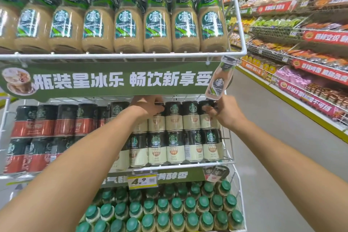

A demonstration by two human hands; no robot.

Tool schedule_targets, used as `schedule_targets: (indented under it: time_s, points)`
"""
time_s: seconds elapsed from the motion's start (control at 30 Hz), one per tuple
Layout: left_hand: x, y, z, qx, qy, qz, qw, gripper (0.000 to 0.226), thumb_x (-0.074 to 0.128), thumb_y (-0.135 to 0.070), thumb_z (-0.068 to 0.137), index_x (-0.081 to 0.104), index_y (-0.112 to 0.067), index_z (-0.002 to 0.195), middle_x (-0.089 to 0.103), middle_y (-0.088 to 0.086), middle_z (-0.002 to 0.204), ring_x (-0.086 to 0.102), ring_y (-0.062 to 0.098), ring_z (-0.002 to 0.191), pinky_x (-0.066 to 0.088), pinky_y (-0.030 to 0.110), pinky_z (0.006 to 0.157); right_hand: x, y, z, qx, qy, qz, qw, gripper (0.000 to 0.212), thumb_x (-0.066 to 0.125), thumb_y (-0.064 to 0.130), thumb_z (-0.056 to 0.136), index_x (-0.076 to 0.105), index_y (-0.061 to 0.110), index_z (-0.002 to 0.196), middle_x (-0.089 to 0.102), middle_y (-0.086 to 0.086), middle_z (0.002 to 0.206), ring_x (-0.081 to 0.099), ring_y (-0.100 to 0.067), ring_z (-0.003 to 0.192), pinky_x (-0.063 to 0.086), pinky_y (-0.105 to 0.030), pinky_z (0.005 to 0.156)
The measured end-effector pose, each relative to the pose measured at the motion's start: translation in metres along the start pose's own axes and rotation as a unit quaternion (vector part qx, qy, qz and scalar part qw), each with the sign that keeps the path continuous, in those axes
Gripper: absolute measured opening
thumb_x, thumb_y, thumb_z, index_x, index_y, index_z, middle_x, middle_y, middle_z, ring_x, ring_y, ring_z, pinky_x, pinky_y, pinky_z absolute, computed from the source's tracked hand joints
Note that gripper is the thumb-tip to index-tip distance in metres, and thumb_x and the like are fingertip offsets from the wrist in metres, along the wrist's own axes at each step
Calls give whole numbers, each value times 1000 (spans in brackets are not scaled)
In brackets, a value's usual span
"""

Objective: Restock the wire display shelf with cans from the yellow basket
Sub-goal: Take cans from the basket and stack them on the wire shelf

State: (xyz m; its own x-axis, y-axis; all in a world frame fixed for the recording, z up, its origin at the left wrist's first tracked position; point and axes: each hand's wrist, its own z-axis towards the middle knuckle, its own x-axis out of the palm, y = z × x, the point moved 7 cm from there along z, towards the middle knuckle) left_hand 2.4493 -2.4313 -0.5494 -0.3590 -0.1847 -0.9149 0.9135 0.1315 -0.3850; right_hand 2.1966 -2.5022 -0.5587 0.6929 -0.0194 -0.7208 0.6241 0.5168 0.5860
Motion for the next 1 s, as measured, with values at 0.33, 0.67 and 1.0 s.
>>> schedule_targets:
  time_s: [0.33,0.67,1.0]
  points:
    - [-4,-5,-6,-8,34,15,999,39,60,-38,100,58,-30,138,61,-3,140,64,22,113,55,30,91,-1,0,0,-11,-6,-17,1000,20,73,22,95,54,23,99,53,15,80,57,-3,64,44,-17,57]
    - [7,-76,-48,86,-52,54,993,48,68,-37,97,57,-24,141,69,3,122,69,21,98,57,30,83,2,4,-12,-15,17,-41,999,38,76,37,91,57,13,114,67,-10,100,69,-30,87,60,-48,81]
    - [78,-101,-70,126,-118,162,972,113,72,-70,78,28,-3,158,36,14,162,50,30,140,58,44,98,10,-6,-31,-31,-8,-59,998,67,87,32,77,50,25,133,62,-3,118,61,-21,105,54,-40,90]
